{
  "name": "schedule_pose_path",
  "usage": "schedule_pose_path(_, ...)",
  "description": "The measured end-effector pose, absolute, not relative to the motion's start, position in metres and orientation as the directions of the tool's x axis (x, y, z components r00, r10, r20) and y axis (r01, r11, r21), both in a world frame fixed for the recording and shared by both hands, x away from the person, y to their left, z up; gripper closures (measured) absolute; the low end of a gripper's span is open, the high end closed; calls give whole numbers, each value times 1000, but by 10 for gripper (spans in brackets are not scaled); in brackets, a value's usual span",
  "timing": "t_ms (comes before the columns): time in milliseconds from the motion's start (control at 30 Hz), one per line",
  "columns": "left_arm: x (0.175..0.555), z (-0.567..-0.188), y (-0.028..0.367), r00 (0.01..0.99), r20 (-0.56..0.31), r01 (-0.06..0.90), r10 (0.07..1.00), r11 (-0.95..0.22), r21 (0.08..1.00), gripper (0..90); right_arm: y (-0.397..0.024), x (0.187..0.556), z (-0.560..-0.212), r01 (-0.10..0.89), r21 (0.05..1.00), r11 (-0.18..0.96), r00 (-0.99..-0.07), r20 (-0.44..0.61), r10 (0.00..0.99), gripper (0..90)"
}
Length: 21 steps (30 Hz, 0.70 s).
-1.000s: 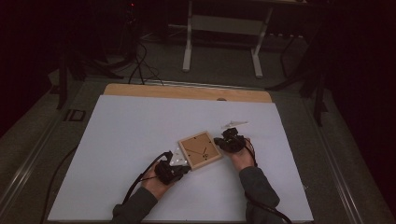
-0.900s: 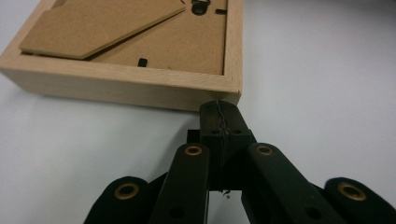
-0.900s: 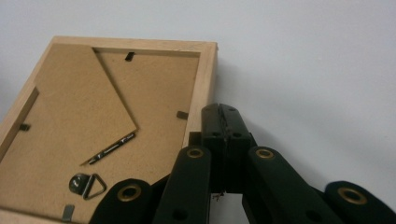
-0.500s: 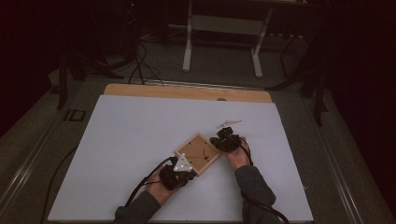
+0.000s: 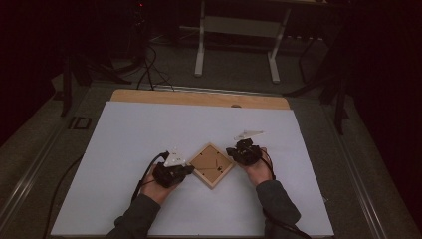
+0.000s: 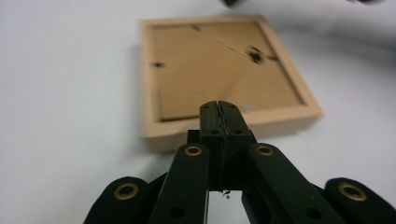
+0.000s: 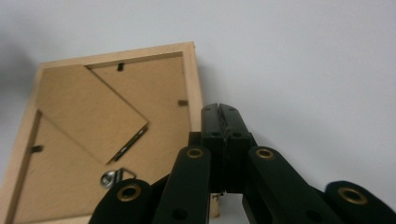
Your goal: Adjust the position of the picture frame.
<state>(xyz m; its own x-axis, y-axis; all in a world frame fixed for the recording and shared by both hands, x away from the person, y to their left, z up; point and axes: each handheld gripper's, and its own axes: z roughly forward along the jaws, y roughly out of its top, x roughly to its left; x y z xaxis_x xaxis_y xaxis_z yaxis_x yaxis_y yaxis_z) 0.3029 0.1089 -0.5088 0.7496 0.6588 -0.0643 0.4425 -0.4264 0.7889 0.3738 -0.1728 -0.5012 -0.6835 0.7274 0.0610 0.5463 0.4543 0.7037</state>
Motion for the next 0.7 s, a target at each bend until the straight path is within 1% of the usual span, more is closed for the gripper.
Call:
schedule_pose_path(100,312,-506,118,724,-80,455,685,-387,802,900,-174,368,-499,536,704,466,-692,50,720,897)
schedule_pose_path(367,329,-508,126,695,-99,478,712,-355,803,896,-181,352,-500,527,710,468,-701,51,712,897)
schedule_pose_path(700,338,-523,118,698,-104,507,708,-386,771,889,-192,326,-509,522,702,485,-716,51,696,897)
